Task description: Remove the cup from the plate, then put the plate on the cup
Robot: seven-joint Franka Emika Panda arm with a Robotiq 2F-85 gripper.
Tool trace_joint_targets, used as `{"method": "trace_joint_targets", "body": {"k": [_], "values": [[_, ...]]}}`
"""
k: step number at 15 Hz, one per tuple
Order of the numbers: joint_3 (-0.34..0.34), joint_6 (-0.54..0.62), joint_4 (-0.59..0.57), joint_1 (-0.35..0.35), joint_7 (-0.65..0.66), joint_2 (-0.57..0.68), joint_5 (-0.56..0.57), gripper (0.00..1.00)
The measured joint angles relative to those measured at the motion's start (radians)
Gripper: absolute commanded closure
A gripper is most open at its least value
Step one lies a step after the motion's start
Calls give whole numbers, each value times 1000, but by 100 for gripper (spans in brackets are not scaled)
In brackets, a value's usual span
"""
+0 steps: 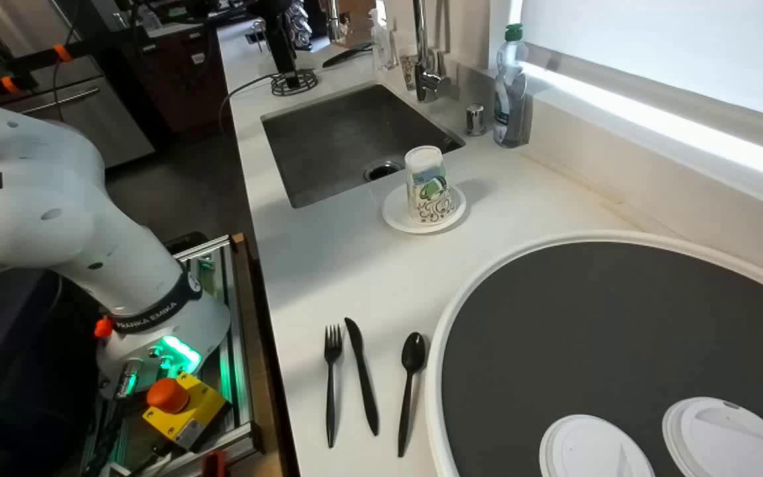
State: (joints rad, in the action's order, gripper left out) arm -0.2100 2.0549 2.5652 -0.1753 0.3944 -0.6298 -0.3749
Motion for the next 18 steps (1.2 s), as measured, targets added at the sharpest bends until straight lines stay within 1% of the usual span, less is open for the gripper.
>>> {"method": "trace_joint_targets", "body": {"k": [8,10,13,15,18], "values": [[-1,0,1,5,1,2,11,0],[-9,3,13,47,36,9,79,0],[-11,64,56,142,97,32,178,0],[-11,108,71,196,136,53,225,0],[-11,151,78,249,202,75,281,0]]}}
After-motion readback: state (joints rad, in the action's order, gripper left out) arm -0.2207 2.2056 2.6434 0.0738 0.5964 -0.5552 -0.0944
